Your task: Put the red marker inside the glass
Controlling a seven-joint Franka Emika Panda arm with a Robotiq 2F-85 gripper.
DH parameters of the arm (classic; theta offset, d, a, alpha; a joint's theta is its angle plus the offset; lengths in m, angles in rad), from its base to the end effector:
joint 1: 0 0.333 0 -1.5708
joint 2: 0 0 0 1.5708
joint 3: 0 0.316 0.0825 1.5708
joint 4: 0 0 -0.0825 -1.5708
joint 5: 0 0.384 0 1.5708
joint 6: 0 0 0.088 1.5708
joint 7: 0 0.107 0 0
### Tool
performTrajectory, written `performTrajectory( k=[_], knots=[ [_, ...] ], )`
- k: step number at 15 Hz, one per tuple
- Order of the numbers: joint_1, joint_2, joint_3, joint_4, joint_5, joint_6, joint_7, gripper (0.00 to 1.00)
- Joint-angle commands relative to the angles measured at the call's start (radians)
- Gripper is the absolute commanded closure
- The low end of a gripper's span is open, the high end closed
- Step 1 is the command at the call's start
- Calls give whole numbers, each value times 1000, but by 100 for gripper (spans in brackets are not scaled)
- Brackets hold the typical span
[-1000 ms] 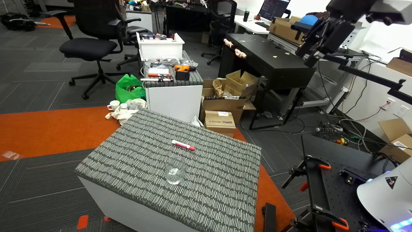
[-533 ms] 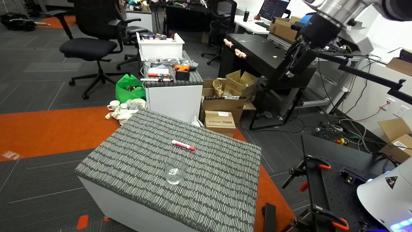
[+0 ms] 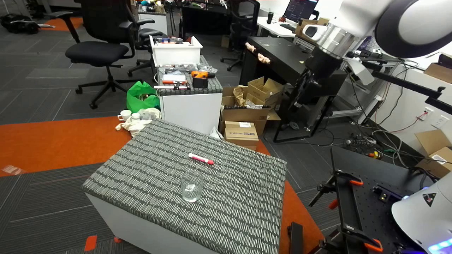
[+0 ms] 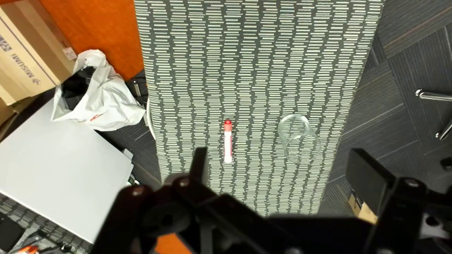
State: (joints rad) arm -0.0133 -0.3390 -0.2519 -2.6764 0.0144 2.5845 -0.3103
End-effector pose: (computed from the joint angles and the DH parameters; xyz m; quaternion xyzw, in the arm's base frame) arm 0.4045 -0.1069 0.3650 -0.9918 -0.0187 -0.1260 0.0112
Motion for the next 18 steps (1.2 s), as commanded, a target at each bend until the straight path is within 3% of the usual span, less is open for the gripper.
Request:
performTrajectory(
  k=[1, 12, 18],
  knots=[
    [8, 122, 13, 62, 57, 12, -17, 0],
    [-24, 387, 82, 244, 158, -44, -51, 0],
    [-63, 552, 141, 379, 126, -37, -33, 0]
  ],
)
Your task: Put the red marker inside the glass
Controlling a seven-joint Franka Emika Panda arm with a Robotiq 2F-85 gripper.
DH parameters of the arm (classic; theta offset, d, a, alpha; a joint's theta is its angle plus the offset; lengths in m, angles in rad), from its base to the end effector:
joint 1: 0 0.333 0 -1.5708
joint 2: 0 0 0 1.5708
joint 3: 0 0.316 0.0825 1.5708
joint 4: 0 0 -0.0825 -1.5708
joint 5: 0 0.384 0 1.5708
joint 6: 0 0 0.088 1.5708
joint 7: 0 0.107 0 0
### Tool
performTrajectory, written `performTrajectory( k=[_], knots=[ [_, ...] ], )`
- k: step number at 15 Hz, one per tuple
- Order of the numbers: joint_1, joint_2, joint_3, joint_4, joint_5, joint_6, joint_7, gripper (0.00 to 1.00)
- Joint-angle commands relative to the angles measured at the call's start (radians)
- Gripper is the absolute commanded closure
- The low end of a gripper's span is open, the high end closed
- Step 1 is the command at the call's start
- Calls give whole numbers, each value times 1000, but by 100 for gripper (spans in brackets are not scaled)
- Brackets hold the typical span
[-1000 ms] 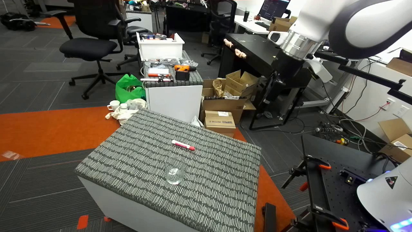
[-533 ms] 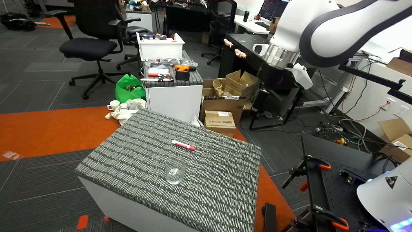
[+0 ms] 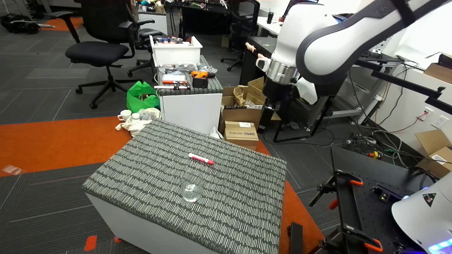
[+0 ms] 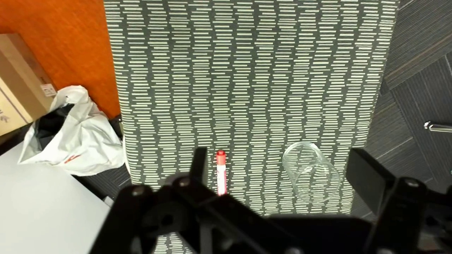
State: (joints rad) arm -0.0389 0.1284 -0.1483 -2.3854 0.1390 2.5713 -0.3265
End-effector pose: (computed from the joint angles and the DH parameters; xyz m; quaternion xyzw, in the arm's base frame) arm 0.4992 -0.0974 0.2724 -0.9990 -0.0131 -0.0365 0.0212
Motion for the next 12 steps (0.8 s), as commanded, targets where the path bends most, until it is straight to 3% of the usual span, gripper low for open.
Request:
performTrajectory(
  k=[1, 7, 9, 12],
  knots=[
    [-44, 111, 45, 112, -6, -25, -9, 0],
    [-76, 247, 88, 250, -26, -43, 9, 0],
    [-82, 223, 95, 206, -28, -4, 13, 0],
    [-87, 255, 104, 236, -31, -7, 13, 0]
  ],
)
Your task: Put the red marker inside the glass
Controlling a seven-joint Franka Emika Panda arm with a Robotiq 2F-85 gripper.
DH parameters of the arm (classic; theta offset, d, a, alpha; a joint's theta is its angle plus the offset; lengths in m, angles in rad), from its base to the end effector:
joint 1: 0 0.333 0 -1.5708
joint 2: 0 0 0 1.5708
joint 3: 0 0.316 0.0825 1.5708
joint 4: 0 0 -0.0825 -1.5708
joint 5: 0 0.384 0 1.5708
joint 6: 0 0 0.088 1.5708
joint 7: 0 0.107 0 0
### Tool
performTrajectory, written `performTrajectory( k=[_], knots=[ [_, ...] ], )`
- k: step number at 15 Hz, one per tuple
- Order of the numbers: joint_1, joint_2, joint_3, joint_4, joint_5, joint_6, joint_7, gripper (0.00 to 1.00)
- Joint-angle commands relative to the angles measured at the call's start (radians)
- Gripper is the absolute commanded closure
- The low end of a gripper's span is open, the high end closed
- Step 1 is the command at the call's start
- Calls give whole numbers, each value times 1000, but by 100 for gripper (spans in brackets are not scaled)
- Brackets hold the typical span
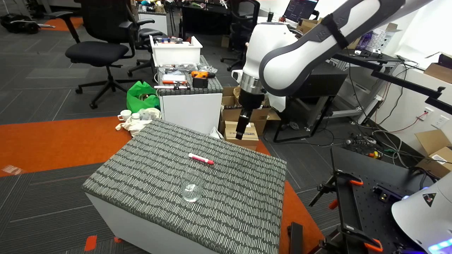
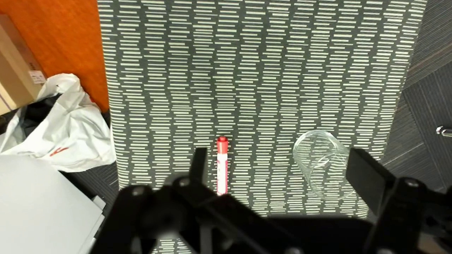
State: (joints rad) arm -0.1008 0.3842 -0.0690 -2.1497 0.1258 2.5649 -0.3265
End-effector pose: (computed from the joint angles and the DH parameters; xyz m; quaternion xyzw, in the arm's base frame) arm 0.5646 -0.0987 0.2232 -0.9992 -0.0289 -0.0215 0.0175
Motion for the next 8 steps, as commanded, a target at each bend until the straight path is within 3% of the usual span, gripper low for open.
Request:
performTrajectory(
  k=[1, 4, 8],
  knots=[
    [-25, 0, 25, 3, -18, -1, 13, 0],
    [-30, -9, 18, -15, -21, 16, 18, 0],
    [-79, 68, 44, 44, 19, 22, -25, 0]
  ],
)
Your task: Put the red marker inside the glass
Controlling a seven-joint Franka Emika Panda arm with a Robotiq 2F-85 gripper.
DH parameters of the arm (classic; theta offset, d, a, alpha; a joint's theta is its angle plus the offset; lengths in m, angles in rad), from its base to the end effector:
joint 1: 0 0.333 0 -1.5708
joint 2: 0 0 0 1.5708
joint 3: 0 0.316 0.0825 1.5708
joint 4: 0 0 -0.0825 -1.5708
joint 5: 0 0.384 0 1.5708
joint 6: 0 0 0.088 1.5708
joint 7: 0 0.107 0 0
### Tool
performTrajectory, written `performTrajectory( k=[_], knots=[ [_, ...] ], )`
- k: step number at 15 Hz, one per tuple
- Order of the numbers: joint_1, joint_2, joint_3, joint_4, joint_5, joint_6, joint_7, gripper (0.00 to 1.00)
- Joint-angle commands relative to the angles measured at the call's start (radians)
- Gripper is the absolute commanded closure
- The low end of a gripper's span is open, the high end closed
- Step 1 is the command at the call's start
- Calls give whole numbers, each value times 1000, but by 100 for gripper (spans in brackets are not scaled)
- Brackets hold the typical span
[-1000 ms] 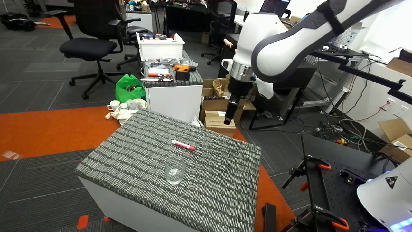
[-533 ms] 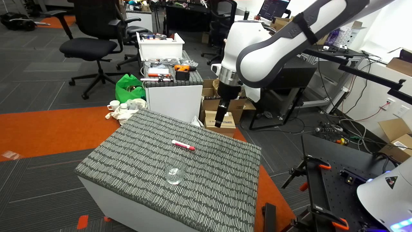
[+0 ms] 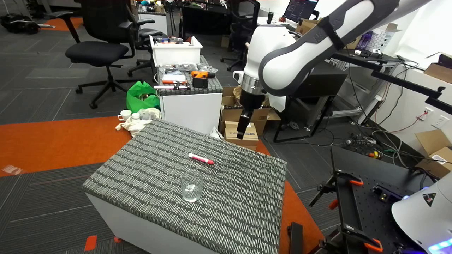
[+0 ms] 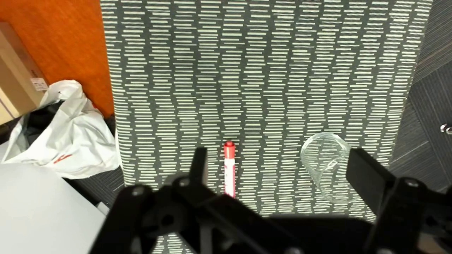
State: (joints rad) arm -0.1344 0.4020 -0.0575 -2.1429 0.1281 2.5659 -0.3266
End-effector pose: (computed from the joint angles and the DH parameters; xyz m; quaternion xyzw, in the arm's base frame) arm 0.5629 -0.1114 0.2155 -0.9995 -0.0164 -0.0172 0.0205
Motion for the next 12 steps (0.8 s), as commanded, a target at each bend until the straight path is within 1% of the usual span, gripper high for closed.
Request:
performTrajectory(
  k=[1, 5, 12],
  knots=[
    [-52, 67, 36, 48, 14, 25, -21, 0],
    [-76, 153, 64, 117, 3, 44, -24, 0],
    [-67, 328, 79, 275, -58, 118, -16, 0]
  ],
)
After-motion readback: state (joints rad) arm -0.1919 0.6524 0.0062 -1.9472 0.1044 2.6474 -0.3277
